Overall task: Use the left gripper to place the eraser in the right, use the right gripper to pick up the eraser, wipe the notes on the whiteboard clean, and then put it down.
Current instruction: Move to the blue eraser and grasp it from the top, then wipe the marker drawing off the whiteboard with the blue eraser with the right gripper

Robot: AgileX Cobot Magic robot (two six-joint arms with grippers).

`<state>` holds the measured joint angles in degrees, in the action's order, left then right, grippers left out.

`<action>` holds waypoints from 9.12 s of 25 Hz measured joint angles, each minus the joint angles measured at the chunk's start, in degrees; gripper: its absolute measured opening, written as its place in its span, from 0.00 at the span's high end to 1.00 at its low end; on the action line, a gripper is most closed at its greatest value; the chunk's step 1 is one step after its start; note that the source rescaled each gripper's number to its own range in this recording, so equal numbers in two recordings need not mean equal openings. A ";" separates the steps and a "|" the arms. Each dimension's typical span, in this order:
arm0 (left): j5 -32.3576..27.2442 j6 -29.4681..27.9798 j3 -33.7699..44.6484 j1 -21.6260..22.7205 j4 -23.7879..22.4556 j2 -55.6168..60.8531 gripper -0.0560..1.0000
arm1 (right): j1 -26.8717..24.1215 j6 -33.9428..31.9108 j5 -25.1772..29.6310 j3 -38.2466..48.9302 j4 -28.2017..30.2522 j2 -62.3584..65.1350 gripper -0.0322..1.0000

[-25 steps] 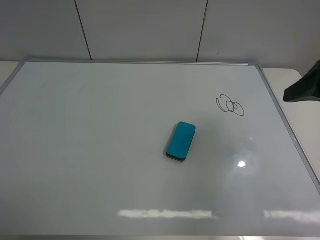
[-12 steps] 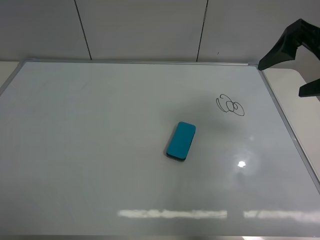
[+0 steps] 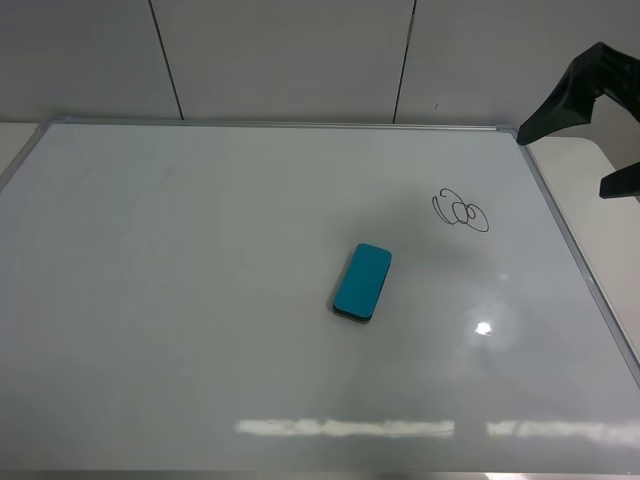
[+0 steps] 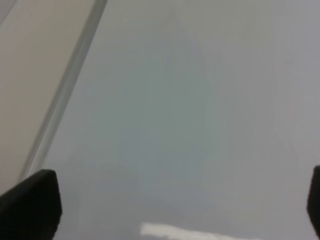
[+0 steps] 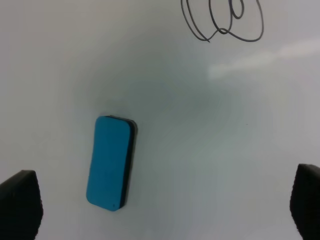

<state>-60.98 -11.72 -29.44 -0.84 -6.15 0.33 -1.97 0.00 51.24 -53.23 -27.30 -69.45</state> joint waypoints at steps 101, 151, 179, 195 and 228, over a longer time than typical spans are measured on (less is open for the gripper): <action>0.00 0.00 0.00 0.00 0.00 0.00 0.00 | 47.58 -64.72 5.42 -27.80 34.95 -43.44 0.00; 0.00 0.00 0.00 0.00 0.01 0.00 0.00 | 49.26 -67.16 0.76 -23.03 39.68 -44.84 0.00; 0.00 0.00 0.00 0.00 0.01 0.00 0.00 | 48.78 -65.73 -13.55 -13.15 34.16 -43.42 0.00; 0.00 0.00 0.00 0.00 0.01 0.00 0.00 | 48.78 -65.02 -12.25 -13.15 34.16 -43.35 0.94; 0.00 0.00 0.00 0.00 0.01 0.00 0.00 | 26.21 -16.62 -6.80 -13.04 32.21 -34.04 0.94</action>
<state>-60.98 -11.72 -29.44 -0.84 -6.14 0.33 24.24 -16.62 44.44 -66.27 4.91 -103.48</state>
